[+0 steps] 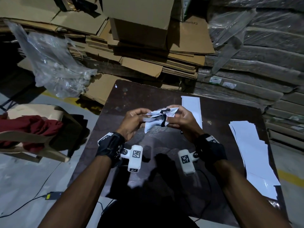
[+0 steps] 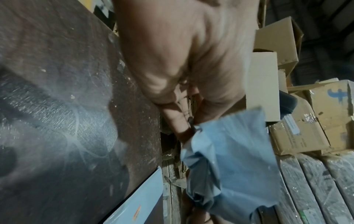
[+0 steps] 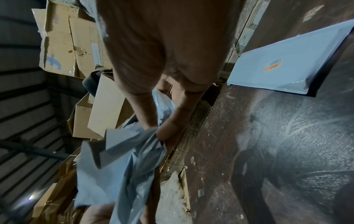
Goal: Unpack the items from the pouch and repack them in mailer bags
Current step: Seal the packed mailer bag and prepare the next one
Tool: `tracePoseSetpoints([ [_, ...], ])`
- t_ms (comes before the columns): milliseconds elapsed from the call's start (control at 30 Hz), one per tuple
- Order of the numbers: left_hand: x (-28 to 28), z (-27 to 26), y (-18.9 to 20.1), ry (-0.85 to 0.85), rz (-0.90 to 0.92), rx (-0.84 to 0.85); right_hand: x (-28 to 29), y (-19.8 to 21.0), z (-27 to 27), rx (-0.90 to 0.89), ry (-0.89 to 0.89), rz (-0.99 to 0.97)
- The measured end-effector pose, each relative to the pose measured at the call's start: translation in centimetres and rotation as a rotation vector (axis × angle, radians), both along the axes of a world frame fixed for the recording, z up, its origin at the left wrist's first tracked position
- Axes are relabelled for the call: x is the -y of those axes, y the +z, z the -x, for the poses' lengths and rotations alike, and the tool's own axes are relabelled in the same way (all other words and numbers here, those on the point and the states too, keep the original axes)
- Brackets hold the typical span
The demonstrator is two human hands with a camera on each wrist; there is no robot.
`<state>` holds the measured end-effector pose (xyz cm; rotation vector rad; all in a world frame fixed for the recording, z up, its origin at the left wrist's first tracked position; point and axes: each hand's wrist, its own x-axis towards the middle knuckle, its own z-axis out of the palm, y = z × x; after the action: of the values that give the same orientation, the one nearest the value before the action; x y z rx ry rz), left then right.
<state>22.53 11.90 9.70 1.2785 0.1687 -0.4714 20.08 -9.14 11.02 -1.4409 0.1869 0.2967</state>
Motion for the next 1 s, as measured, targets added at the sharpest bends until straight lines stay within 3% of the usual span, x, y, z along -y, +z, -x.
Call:
tracePoseSetpoints([
  [233,0.7,0.0,1.2,-0.119,0.068,-0.181,0.8,0.1,1.4,0.051,-0.193,0.154],
  [333,2.5,0.9,1.0,-0.166,0.002,-0.134,2.3,0.2,3.1,0.056,-0.224,0.202],
  [500,6.7,3.7,0.8,-0.151,-0.051,-0.069,6.6,1.3,8.0,-0.015,-0.263,-0.029],
  [700,15.9,10.6,1.2,-0.289,-0.026,0.010,14.9,1.0,17.8,0.023,-0.398,0.069],
  [1000,34.0,27.0,-1.9,-0.466,-0.076,0.066,29.1,-2.9,38.9,-0.087,-0.599,0.082],
])
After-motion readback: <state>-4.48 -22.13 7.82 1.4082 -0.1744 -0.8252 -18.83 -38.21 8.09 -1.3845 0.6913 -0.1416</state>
